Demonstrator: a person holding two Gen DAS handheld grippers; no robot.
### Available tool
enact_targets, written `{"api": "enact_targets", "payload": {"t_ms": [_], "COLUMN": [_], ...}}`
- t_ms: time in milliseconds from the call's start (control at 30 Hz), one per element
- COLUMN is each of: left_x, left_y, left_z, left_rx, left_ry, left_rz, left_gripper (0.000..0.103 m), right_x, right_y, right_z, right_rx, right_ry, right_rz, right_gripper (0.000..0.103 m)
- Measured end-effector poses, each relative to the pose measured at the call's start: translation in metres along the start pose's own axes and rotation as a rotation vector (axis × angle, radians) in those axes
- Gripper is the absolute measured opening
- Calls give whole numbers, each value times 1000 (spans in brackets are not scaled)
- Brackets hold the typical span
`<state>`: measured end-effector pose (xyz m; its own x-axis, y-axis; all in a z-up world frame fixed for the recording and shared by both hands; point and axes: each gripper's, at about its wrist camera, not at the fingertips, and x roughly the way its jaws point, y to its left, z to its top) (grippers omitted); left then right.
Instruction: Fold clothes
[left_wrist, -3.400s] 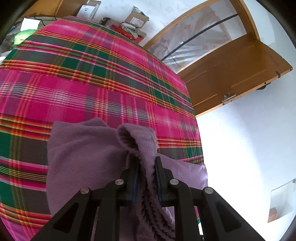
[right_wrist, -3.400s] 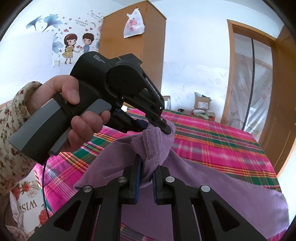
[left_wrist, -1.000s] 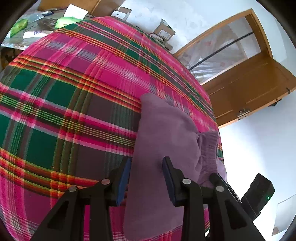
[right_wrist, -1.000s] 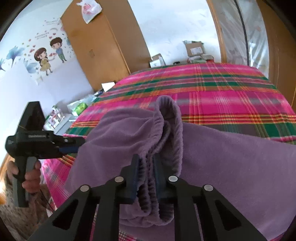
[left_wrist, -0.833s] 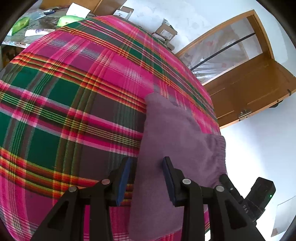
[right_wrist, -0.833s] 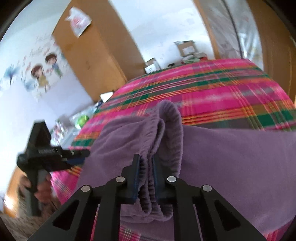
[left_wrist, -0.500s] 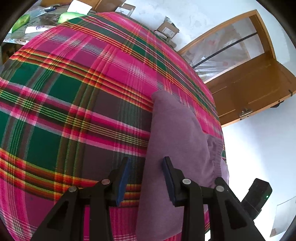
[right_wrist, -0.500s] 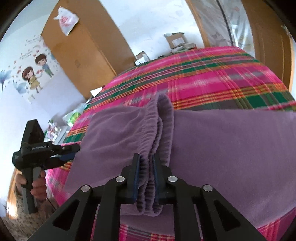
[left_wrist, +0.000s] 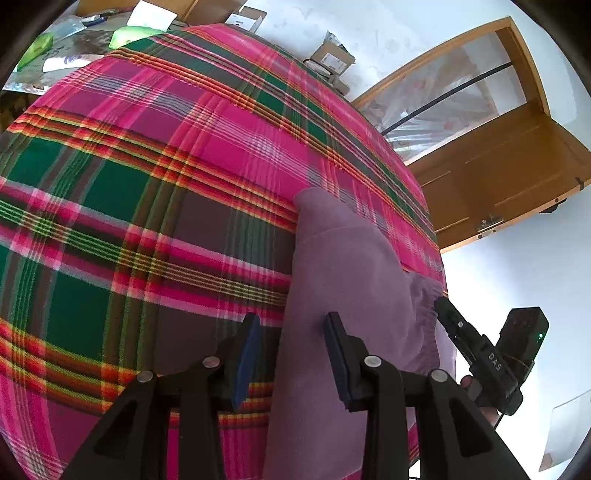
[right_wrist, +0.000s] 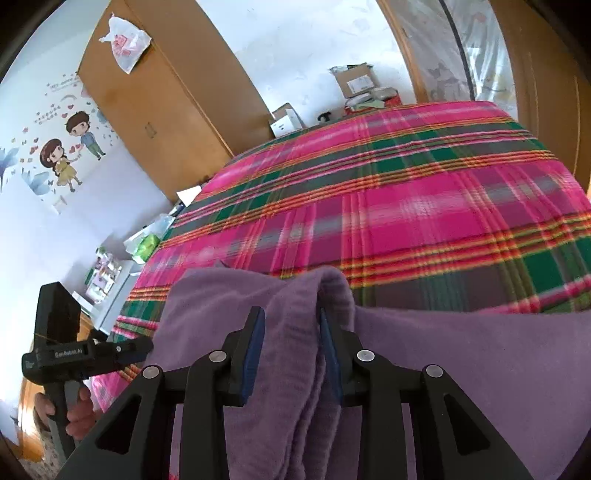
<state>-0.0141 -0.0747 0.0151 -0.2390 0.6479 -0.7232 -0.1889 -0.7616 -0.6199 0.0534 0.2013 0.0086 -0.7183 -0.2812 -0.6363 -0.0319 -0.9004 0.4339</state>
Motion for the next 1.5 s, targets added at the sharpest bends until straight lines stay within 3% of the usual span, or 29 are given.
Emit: {"api": "enact_targets", "payload": {"t_ms": [67, 167, 433, 667, 933, 1133, 1233, 1367, 1500], "left_x": [2, 4, 7, 4, -4, -7, -7, -8, -9], "left_y": [-1, -1, 3, 5, 5, 7, 6, 5, 5], "left_z": [1, 2, 0, 0, -8, -22, -27, -30, -32], "left_rx": [4, 6, 8, 4, 15, 14, 22, 26, 28], "left_ry": [2, 5, 21, 20, 20, 41, 50, 55, 53], "left_rz": [-1, -1, 13, 18, 12, 10, 8, 10, 12], "left_gripper": [37, 37, 37, 37, 37, 37, 37, 37, 37], "right_x": [4, 7, 2, 5, -34, -53, -57, -64, -70], "right_y": [1, 1, -11, -7, -10, 2, 10, 16, 11], "right_z": [4, 8, 5, -2, -37, -70, -79, -83, -84], "right_rx": [-3, -6, 25, -10, 25, -66, -115, -157, -140], "right_ry": [-3, -18, -58, -41, 7, 34, 29, 15, 7], "right_rz": [9, -3, -29, -95, 47, 119, 101, 72, 68], "right_gripper": [16, 6, 5, 8, 21, 29, 29, 9, 8]}}
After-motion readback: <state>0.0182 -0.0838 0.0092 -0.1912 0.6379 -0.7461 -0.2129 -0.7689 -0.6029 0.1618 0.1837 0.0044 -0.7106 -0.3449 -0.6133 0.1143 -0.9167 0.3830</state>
